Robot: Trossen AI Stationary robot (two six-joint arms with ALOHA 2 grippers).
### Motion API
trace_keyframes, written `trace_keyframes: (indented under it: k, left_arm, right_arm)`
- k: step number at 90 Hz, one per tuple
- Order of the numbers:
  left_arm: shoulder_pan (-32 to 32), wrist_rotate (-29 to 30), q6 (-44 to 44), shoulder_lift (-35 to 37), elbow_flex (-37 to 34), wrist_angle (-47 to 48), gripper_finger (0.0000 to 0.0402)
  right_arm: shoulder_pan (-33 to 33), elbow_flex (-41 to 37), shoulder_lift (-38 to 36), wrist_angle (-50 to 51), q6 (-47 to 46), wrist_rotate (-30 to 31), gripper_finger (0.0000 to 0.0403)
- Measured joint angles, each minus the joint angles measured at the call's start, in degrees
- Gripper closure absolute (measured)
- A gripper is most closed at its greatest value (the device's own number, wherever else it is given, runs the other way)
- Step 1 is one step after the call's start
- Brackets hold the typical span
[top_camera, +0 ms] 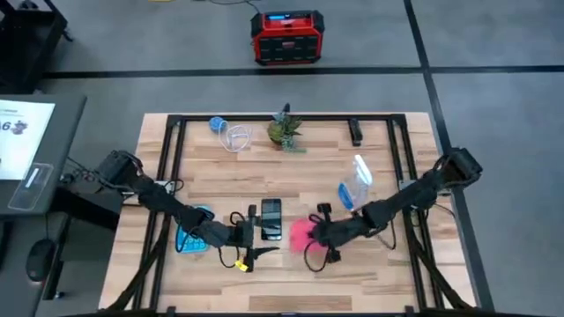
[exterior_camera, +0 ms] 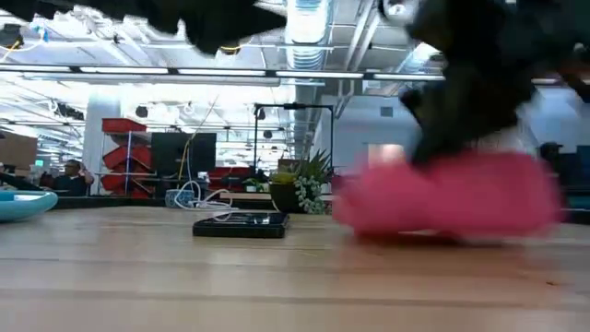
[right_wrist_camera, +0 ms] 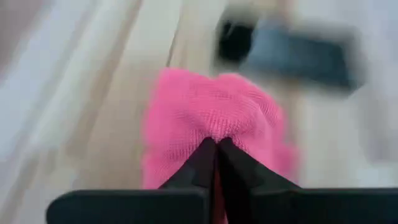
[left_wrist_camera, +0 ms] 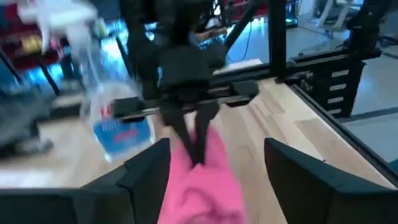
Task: Apply microfiber cloth
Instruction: Wipe the back of the cellphone with a microfiber cloth
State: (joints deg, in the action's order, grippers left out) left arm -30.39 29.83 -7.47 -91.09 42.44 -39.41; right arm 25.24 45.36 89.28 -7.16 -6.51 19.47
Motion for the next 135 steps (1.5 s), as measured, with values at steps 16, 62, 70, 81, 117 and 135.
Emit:
trace_keyframes:
  k: [16,62,70,81,117,135]
  left_arm:
    - [0.0,0.2,-3.4,0.0,3.6,4.0,0.0169]
    - [0.6,4.3,1.2,0.0,4.4,5.6,0.0173]
    - [0.6,4.2,3.3,0.0,4.4,5.5,0.0201]
    - [0.6,3.0,4.2,0.0,4.4,5.2,0.0279]
    - [0.4,2.9,3.7,0.0,4.5,7.6,0.0382]
    - [-0.2,3.1,12.8,5.0,4.5,25.5,0.0289]
  right_arm:
    - [-0.3,0.1,-4.3,-12.3,2.6,0.9,0.0402]
    - [1.3,0.1,-4.5,-26.3,7.0,-5.8,0.0403]
    - [1.3,0.1,-4.5,-26.6,7.0,-5.8,0.0403]
    - [1.3,0.1,-4.5,-26.5,7.0,-5.9,0.0403]
    - [1.4,0.1,-4.5,-23.9,6.5,-5.6,0.0403]
    - [1.1,0.1,-4.5,-20.4,3.9,-3.7,0.0403]
